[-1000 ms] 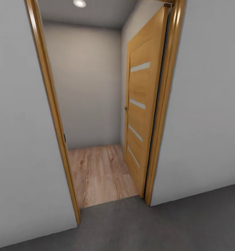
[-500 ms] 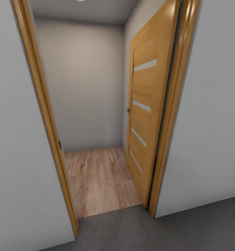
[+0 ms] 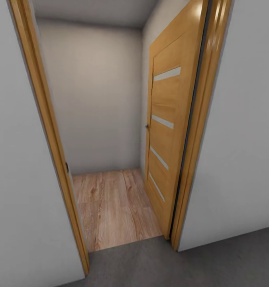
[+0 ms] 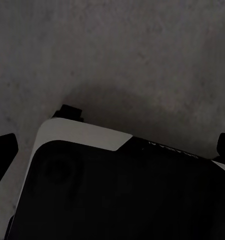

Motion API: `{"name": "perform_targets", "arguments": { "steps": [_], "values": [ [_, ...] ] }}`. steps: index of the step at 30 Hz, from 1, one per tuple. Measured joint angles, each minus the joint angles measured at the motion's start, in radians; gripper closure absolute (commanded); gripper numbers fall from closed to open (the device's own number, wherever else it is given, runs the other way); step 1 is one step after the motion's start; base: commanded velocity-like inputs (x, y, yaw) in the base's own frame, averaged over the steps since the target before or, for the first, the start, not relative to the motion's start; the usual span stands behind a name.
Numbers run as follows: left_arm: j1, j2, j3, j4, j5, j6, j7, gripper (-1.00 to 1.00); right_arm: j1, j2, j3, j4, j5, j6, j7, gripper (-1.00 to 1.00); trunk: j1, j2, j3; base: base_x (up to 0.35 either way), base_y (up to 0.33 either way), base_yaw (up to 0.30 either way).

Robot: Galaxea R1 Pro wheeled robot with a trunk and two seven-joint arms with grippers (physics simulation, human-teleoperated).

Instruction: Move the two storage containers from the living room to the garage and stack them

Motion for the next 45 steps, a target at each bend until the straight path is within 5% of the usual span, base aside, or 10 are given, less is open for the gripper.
{"name": "perform_targets", "arguments": {
  "steps": [29,45],
  "values": [
    [0.0,0.0,0.0,0.0,0.002,0.0,0.001,-1.0,0.0,0.012,-0.002,0.0,-0.001,0.004,0.007,-1.0,0.0,0.0,0.0,0.269,-0.13,0.001],
    [0.0,0.002,0.0,0.0,0.004,-0.002,0.001,-1.0,0.0,0.005,-0.002,0.0,-0.003,-0.002,0.004,-1.0,0.0,0.0,0.0,0.23,-0.186,0.234]
  ]
}}
